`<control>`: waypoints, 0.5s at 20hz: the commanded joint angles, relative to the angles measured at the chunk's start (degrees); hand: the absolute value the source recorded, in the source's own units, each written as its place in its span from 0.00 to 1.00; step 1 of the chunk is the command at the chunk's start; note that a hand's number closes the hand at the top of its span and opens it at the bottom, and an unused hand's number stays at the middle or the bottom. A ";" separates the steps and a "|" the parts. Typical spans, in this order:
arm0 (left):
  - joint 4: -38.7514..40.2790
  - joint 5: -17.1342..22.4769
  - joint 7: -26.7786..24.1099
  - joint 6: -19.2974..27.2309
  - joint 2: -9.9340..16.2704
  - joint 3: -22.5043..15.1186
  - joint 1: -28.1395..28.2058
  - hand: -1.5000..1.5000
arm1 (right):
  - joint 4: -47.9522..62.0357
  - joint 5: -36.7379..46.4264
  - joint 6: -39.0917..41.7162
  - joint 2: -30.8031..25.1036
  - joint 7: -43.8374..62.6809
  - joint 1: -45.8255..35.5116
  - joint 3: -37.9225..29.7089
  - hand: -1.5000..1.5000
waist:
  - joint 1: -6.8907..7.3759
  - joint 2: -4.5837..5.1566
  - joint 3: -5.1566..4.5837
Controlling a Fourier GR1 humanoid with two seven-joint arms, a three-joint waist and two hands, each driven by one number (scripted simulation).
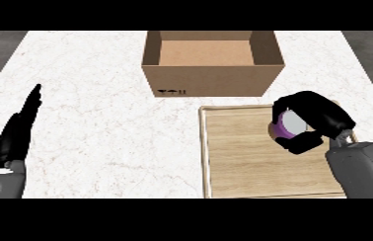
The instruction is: Pick the can from the tray and place it in the cardboard box
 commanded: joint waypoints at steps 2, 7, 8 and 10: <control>1.43 -0.43 -2.09 1.24 -0.41 0.89 0.74 0.50 | -1.47 5.11 -7.44 4.14 12.08 3.01 -3.18 1.00 | -0.92 -0.17 -0.07; 0.83 -0.17 0.40 1.21 -0.03 1.36 0.79 0.50 | -2.78 13.53 -18.73 14.48 35.33 8.16 -6.77 1.00 | -3.01 -0.58 -0.23; -0.88 -0.21 -0.25 0.30 0.59 0.97 2.14 0.50 | -3.88 16.95 -20.54 15.61 38.84 8.78 -5.38 1.00 | -1.58 -0.72 -0.16; -0.90 -0.70 -0.47 1.01 -0.12 0.59 2.07 0.50 | -7.54 22.68 -23.97 19.17 45.10 9.70 -2.23 1.00 | -1.24 -0.59 -0.15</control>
